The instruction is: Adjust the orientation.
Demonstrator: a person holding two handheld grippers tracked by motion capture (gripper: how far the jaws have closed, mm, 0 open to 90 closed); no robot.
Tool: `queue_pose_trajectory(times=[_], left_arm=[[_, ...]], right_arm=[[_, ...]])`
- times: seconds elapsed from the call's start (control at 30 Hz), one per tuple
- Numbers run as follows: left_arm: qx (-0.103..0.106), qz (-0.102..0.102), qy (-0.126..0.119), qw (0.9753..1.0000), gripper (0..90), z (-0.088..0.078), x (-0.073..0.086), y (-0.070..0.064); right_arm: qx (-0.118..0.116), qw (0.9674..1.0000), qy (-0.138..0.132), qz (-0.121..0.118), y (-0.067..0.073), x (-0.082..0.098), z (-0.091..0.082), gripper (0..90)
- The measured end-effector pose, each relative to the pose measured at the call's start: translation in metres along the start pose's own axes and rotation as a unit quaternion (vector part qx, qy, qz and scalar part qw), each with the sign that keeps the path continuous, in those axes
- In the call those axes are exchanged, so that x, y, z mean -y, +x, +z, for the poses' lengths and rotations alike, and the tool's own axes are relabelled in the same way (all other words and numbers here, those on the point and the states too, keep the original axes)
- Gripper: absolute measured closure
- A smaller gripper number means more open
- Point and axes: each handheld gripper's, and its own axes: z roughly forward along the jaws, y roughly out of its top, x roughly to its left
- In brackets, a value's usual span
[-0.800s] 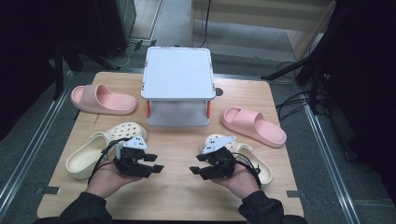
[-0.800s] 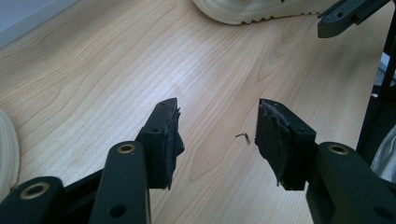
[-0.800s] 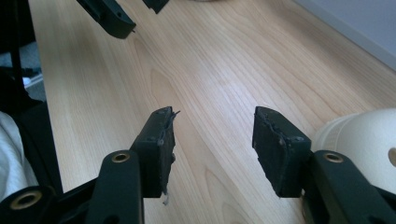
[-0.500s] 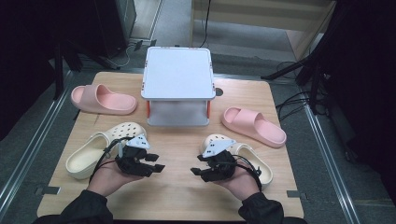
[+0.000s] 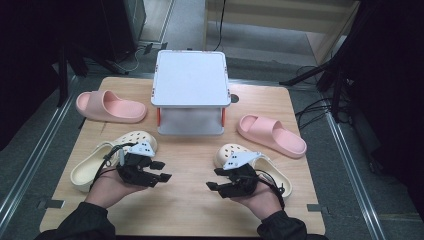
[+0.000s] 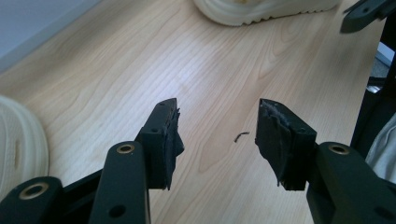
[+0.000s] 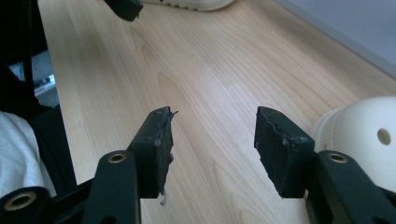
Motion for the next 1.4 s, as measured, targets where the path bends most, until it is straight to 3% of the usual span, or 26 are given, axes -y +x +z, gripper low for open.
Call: queue_pose_trajectory(times=[0.17, 0.4, 0.57, 0.77, 0.93, 1.1, 1.17, 1.23, 1.4], left_arm=[[0.01, -0.021, 0.004, 0.9997, 47.4, -0.004, 0.003, 0.002], [-0.011, -0.036, 0.001, 0.9993, 48.2, -0.017, 0.012, 0.007], [-0.023, -0.044, 0.001, 0.9988, 48.4, -0.025, 0.018, 0.011], [-0.017, -0.05, 0.0, 0.9986, 48.7, -0.036, 0.026, 0.014], [-0.047, -0.059, 0.004, 0.9971, 49.1, -0.054, 0.036, 0.021], [-0.055, -0.075, 0.008, 0.9957, 48.8, -0.067, 0.042, 0.026], [-0.076, -0.081, 0.016, 0.9937, 48.6, -0.075, 0.047, 0.03], [-0.079, -0.084, 0.015, 0.9932, 48.5, -0.077, 0.049, 0.031], [-0.113, -0.093, 0.017, 0.9891, 47.9, -0.086, 0.056, 0.04]], right_arm=[[0.004, 1.0, -0.001, 0.004, -0.004, -0.002, 0.001, 47.5], [-0.002, 1.0, 0.002, 0.009, -0.009, -0.005, 0.005, 49.8], [-0.002, 0.9999, 0.015, -0.003, -0.009, -0.007, 0.01, 50.2], [-0.006, 0.9996, 0.028, -0.008, -0.009, -0.01, 0.017, 50.0], [-0.01, 0.9991, 0.037, -0.015, -0.008, -0.011, 0.021, 50.0], [-0.01, 0.999, 0.042, -0.013, -0.007, -0.01, 0.022, 49.8], [-0.006, 0.999, 0.042, -0.018, -0.008, -0.009, 0.022, 49.8], [-0.005, 0.999, 0.042, -0.016, -0.008, -0.01, 0.021, 49.8], [-0.005, 0.9987, 0.048, -0.016, -0.007, -0.009, 0.024, 49.3]])
